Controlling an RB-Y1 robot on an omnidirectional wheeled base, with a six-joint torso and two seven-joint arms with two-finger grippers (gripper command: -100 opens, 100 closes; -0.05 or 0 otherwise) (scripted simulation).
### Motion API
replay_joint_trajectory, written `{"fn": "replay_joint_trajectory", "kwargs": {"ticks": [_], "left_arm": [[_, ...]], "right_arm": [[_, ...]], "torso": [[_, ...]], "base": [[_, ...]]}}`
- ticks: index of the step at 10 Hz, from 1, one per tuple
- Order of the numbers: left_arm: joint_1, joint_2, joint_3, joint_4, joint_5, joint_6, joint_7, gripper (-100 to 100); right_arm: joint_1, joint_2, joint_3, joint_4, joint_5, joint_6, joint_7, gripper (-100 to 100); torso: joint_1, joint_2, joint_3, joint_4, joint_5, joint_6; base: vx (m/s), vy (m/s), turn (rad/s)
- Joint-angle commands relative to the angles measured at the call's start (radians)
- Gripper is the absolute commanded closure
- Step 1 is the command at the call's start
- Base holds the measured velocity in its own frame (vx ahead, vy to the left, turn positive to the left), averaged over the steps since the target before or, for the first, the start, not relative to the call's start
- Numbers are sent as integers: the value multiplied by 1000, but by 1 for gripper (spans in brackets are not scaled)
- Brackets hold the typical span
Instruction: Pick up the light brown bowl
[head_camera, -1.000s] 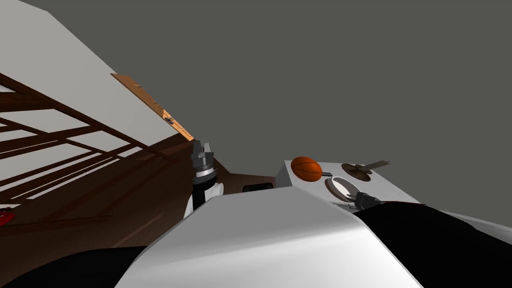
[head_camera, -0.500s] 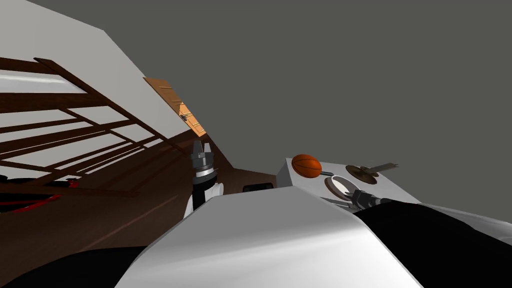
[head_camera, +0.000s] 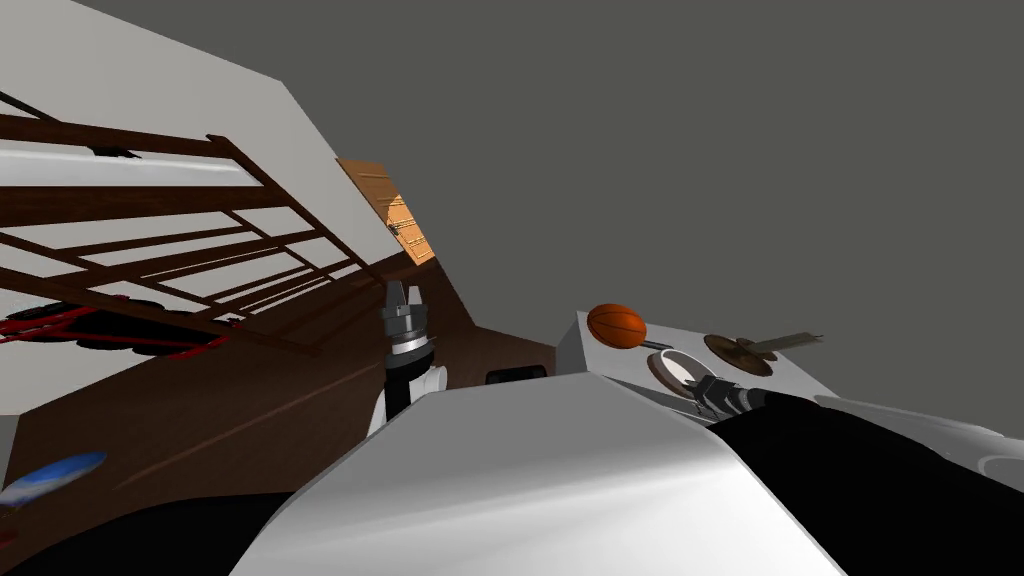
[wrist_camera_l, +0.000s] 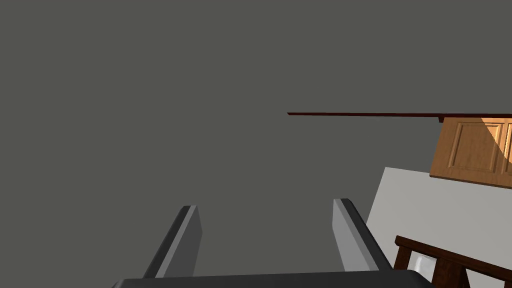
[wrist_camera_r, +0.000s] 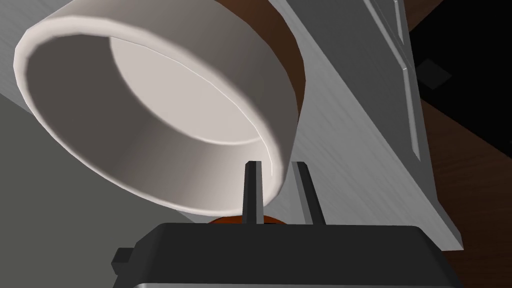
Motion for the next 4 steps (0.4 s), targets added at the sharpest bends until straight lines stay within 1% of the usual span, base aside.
{"fn": "replay_joint_trajectory", "kwargs": {"ticks": [1, 2, 3, 4], "left_arm": [[0, 0, 0, 0, 0, 0, 0, 0], [0, 0, 0, 0, 0, 0, 0, 0], [0, 0, 0, 0, 0, 0, 0, 0], [0, 0, 0, 0, 0, 0, 0, 0]], "right_arm": [[13, -32, 15, -50, -34, 50, -48, 100], [13, -32, 15, -77, -34, 71, -48, 100], [14, -30, 11, -61, -31, 55, -41, 100], [14, -30, 11, -66, -32, 60, -44, 0]], "torso": [[0, 0, 0, 0, 0, 0], [0, 2, 1, 0, 0, -1], [0, 1, 1, 0, 0, 0], [-1, -4, -2, -1, 1, 1]], "base": [[-209, 10, 243], [-169, 13, 161], [-53, 8, 16], [-12, 2, -8]]}}
